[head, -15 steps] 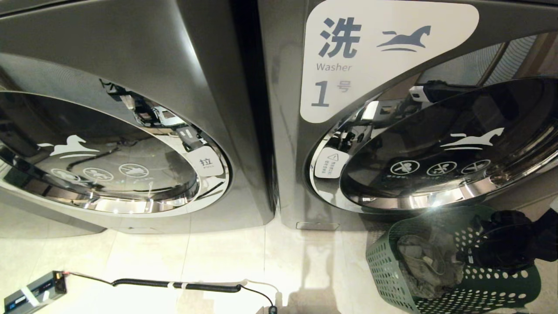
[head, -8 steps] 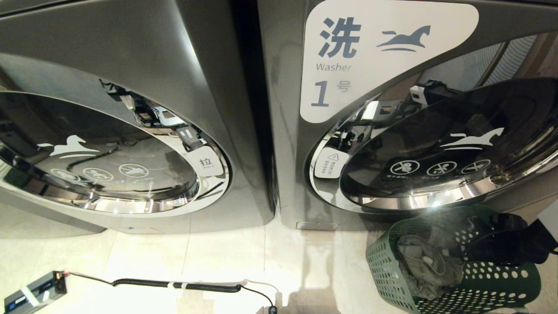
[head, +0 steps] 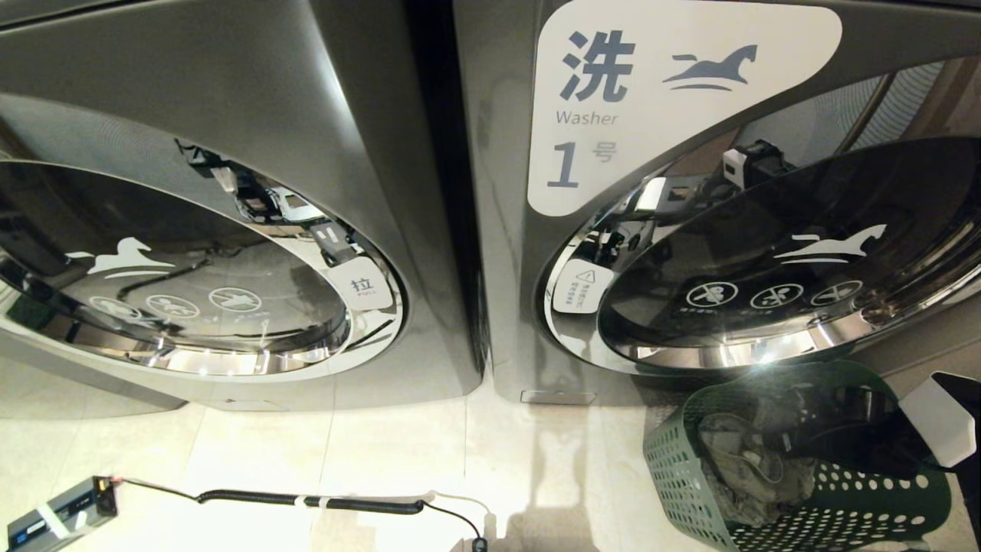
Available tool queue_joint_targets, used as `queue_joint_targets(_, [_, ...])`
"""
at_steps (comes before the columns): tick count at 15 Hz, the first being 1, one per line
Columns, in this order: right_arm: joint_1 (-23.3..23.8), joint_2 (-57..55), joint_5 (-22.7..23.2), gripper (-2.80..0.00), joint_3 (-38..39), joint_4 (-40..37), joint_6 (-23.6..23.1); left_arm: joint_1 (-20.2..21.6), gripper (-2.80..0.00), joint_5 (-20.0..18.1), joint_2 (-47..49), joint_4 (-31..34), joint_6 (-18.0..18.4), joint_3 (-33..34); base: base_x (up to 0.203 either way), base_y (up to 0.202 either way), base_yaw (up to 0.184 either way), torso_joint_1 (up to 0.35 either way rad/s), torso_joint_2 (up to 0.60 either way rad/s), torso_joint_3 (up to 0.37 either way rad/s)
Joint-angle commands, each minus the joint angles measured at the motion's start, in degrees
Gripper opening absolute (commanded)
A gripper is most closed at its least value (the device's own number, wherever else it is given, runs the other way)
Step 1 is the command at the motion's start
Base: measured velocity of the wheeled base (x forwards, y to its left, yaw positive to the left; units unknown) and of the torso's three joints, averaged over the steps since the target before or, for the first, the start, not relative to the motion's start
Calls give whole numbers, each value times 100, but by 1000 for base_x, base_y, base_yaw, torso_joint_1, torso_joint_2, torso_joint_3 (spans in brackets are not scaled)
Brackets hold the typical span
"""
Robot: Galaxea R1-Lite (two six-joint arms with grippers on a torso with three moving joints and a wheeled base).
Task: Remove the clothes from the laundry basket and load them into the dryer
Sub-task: Take the clothes out of the basket
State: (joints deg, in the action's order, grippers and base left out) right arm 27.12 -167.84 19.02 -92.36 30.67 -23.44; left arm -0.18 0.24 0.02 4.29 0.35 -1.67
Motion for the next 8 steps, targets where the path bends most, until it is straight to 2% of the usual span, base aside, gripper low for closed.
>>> queue_joint_targets(1, [-117,-174,14,0,-70,83,70,1,-280,2,-20,2,0,0,0,0,0,0,0,0])
queue_joint_targets(7, [-215,-686,-216,0,-915,63,226,1,-280,2,-20,2,0,0,0,0,0,0,0,0])
queue_joint_targets(8, [-213,-730,-342,-280,-1031,54,276,1,-280,2,-20,2,0,0,0,0,0,0,0,0])
